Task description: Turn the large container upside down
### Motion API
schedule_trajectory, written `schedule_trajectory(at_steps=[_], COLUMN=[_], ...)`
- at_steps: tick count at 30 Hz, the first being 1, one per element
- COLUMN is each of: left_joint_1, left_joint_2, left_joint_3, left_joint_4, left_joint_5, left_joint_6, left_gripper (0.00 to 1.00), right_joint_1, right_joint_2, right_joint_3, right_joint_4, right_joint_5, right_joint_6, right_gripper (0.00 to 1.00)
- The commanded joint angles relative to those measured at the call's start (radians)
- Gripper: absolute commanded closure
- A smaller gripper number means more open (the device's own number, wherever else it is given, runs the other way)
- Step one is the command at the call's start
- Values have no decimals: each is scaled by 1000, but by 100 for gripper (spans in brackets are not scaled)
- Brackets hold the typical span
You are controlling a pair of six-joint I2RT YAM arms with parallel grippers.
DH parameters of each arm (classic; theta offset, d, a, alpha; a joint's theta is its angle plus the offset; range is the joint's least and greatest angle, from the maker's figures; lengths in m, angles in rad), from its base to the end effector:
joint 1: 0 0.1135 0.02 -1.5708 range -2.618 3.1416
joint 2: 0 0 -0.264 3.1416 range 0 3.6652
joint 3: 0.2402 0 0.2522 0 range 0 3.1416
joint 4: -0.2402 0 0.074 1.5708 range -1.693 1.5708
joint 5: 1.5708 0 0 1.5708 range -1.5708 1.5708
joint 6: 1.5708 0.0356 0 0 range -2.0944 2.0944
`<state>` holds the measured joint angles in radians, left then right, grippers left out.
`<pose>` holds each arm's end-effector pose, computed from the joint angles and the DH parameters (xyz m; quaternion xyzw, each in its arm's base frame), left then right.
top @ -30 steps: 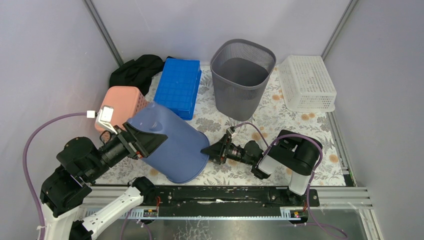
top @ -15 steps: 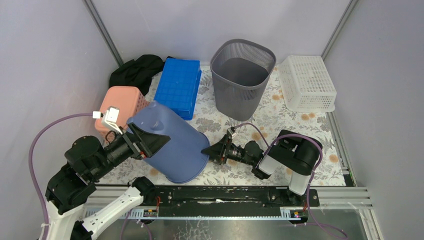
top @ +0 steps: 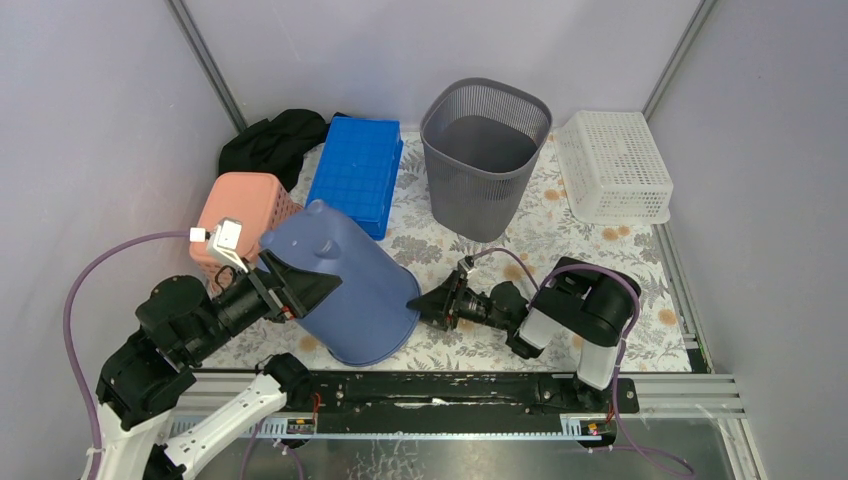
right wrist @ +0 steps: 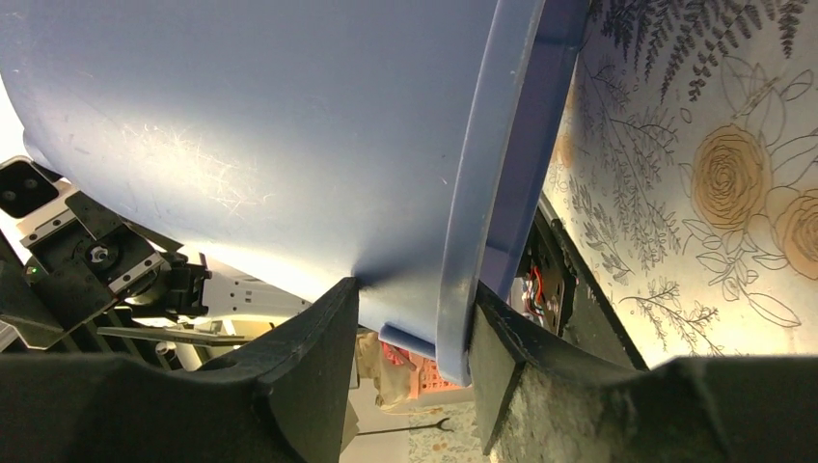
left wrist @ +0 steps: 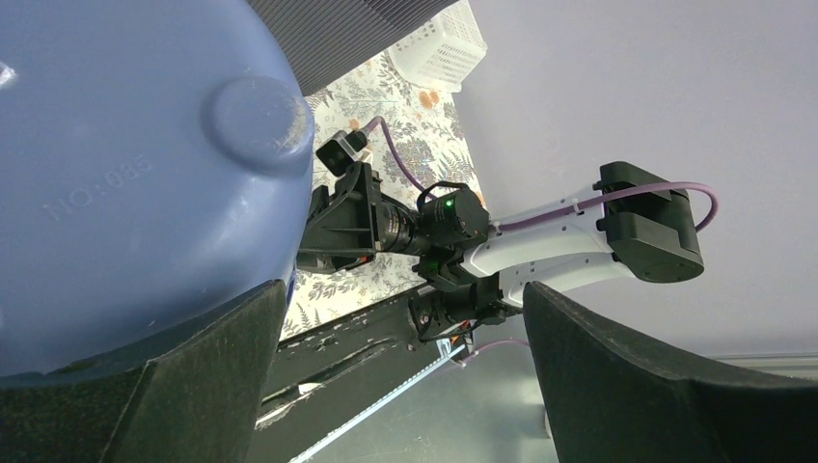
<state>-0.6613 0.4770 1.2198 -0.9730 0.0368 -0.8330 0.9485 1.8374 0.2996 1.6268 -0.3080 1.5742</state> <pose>0.0245 -0.0207 0.4196 -0.0558 0.7816 -0.4327 0.4459 0.1458 0.2217 0.1349 0.0976 0.6694 0.7260 0.1234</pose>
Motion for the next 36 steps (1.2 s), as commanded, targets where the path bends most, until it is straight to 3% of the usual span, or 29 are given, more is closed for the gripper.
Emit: schedule_trajectory(at_steps=[1,25,36], left_joint_1=[-5,-5,-5], left_joint_2=[-16,-9,-5], left_joint_3=[-12,-34,-50], left_joint_4=[60,79,96], left_joint_5=[-1,7,10], left_joint_6=[-8,-9,-6], left_gripper=[0,0,0], right_joint_1=[-19,-57,-76], right_joint_2=[2,-10,-5], right_joint_3=[-9,-67,-73], right_joint_4=[80,79,79], right_joint_5=[-23,-25,-36], right_joint_6=[-20,-39,-42], right_gripper=[50,56,75])
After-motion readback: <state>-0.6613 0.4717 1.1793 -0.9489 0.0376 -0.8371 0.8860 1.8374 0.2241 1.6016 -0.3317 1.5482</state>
